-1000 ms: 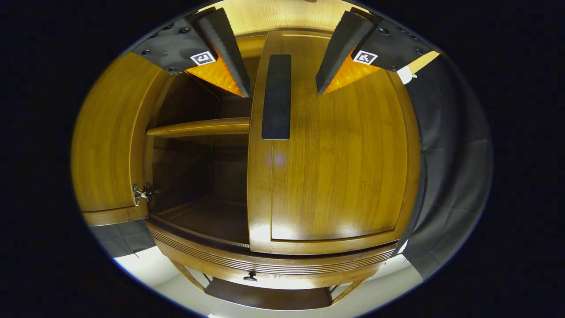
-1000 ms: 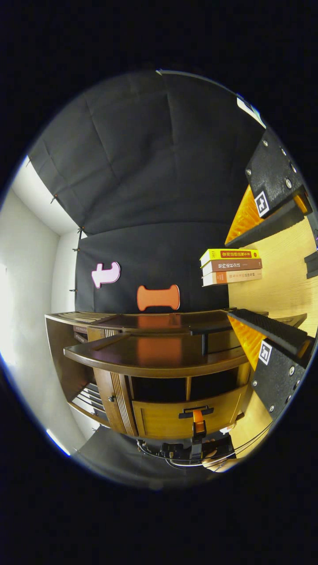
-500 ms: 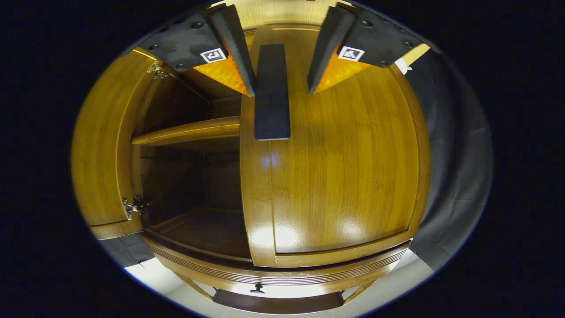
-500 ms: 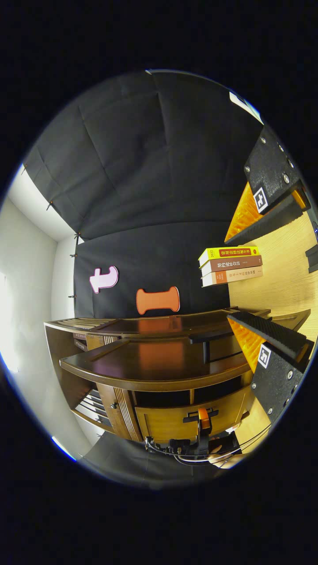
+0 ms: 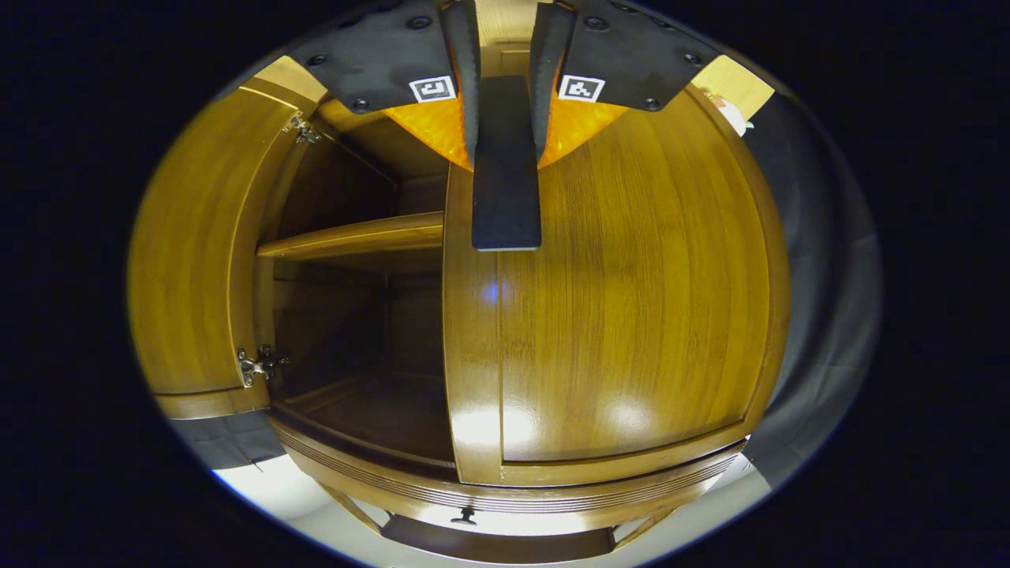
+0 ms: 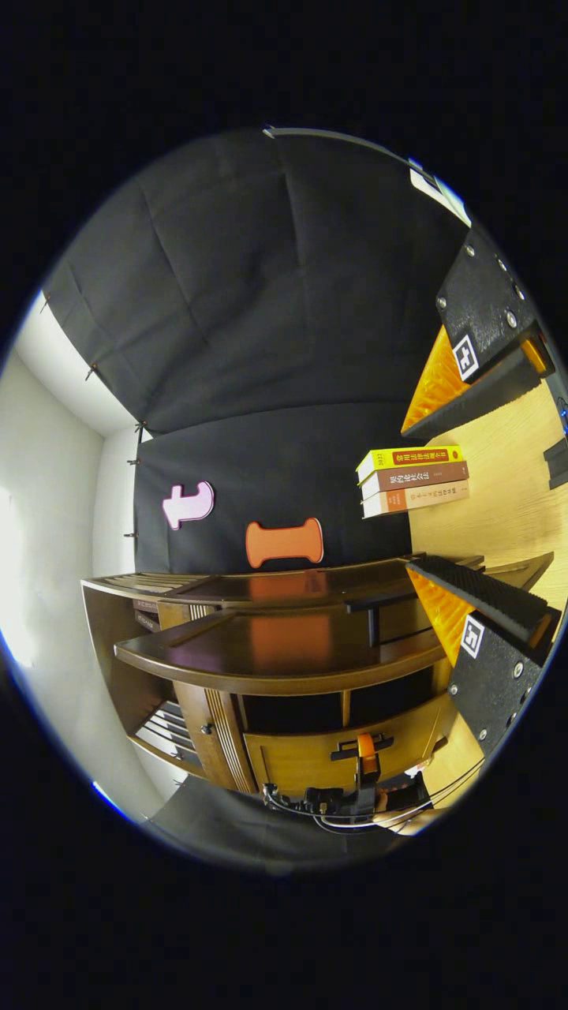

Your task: Open the right door of the double-door shoe cabinet with the right hand, and open the left door with the left hand.

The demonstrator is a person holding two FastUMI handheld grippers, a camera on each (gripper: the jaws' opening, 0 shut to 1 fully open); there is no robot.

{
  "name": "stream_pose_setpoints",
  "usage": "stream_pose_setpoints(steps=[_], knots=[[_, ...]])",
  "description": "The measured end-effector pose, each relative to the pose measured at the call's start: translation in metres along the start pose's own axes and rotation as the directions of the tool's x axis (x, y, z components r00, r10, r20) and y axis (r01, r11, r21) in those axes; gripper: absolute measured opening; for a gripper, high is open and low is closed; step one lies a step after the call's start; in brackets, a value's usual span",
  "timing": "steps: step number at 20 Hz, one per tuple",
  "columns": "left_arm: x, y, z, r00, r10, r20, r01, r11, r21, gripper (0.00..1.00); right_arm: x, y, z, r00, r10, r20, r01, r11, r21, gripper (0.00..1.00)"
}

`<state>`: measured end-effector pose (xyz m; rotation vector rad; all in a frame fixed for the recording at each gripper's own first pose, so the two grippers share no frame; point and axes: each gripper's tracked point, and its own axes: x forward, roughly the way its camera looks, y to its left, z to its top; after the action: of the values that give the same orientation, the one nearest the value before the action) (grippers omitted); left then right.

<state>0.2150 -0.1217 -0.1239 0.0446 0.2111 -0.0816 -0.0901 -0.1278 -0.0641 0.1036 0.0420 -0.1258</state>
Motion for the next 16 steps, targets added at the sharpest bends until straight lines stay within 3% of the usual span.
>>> stream_pose_setpoints(steps=[1,2,8,11,12,16], knots=[[-0.004,0.000,0.001,1.000,-0.004,0.001,0.004,1.000,0.005,0.36,-0.002,0.003,0.002,1.000,-0.001,0.000,0.001,1.000,-0.002,0.99],[-0.012,0.001,0.001,1.000,-0.011,0.003,0.011,1.000,0.014,0.31,-0.005,0.006,0.004,1.000,-0.002,0.001,0.002,1.000,-0.007,0.99],[-0.057,0.006,-0.002,0.997,-0.076,0.006,0.076,0.997,-0.013,0.36,-0.028,0.032,0.022,1.000,0.008,0.018,-0.007,0.999,-0.033,0.99],[-0.080,0.014,0.000,0.996,-0.088,0.006,0.088,0.996,-0.027,0.33,-0.041,0.048,0.032,0.999,0.025,0.033,-0.023,0.999,-0.038,0.99],[-0.088,0.015,-0.001,0.996,-0.092,0.008,0.092,0.995,-0.037,0.31,-0.044,0.055,0.034,0.999,0.031,0.034,-0.029,0.999,-0.041,0.92],[-0.115,0.027,-0.004,0.995,-0.102,0.015,0.102,0.994,-0.026,0.31,-0.056,0.077,0.035,0.998,0.059,0.034,-0.058,0.997,-0.045,0.92]])
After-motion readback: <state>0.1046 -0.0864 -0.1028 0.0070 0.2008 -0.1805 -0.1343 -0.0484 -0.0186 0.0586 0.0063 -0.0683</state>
